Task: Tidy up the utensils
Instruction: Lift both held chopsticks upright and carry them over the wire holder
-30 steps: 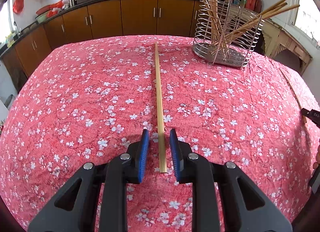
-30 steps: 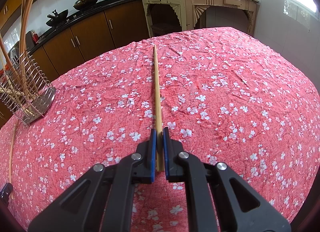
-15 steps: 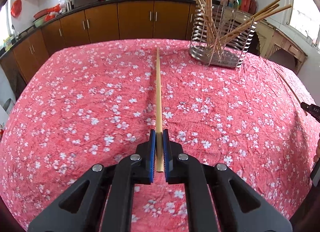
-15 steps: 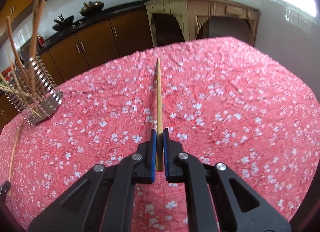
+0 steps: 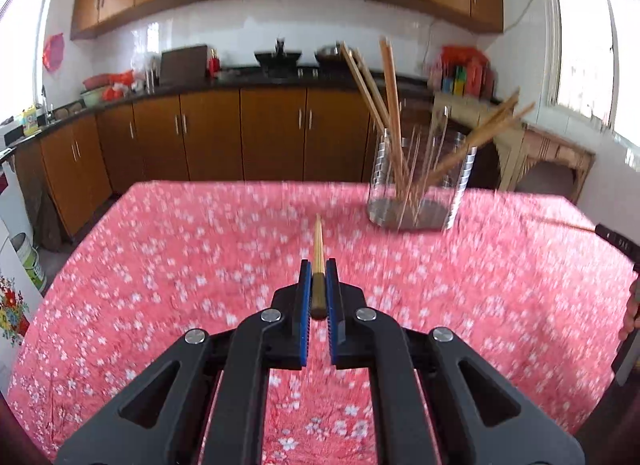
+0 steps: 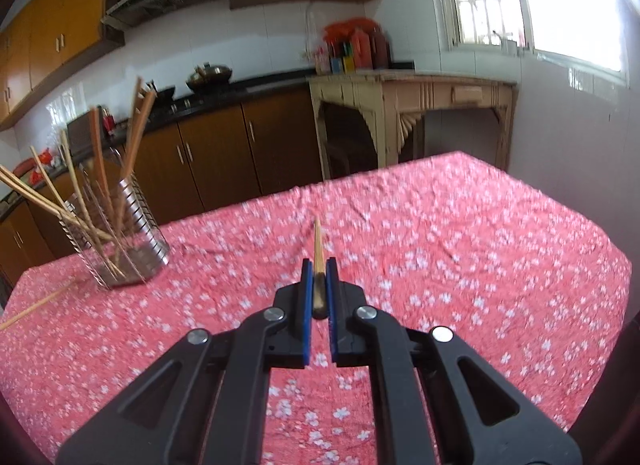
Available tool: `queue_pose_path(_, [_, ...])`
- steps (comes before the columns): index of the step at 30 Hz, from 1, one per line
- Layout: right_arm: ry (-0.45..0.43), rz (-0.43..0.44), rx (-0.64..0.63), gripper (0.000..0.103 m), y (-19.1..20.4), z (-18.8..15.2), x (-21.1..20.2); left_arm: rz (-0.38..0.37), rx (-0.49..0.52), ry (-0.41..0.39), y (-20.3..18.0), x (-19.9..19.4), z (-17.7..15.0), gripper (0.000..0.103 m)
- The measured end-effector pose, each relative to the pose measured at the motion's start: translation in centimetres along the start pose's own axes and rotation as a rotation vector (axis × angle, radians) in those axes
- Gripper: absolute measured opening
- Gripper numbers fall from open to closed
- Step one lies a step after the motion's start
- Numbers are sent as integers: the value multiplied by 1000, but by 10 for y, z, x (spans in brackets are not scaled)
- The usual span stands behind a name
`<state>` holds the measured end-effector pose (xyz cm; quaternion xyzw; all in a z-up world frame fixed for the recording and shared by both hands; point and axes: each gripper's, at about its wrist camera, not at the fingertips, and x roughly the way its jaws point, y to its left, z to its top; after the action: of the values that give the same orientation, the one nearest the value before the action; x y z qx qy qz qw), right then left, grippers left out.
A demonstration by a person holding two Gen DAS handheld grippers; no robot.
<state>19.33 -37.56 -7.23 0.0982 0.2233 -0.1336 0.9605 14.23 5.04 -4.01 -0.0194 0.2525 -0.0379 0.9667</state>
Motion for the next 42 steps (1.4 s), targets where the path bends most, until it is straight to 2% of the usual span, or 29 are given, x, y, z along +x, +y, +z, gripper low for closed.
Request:
queue_pose_path(6, [-69,32,12,7,2,23,-16,9,-22,-84,0,-13,21,7])
queue_pose_path(23, [-234,136,-3,7,23,82,-60,12,-73,-167,5,-28,61,7])
queue_pose_path(35, [-257,325,8,7,45,112,-95,-45,-56,-261,-11,-56,97,7])
queue_pose_path(42, [-321,437,-17,8,70,132,-125,-91,-50,-345,-28,-74,127,7])
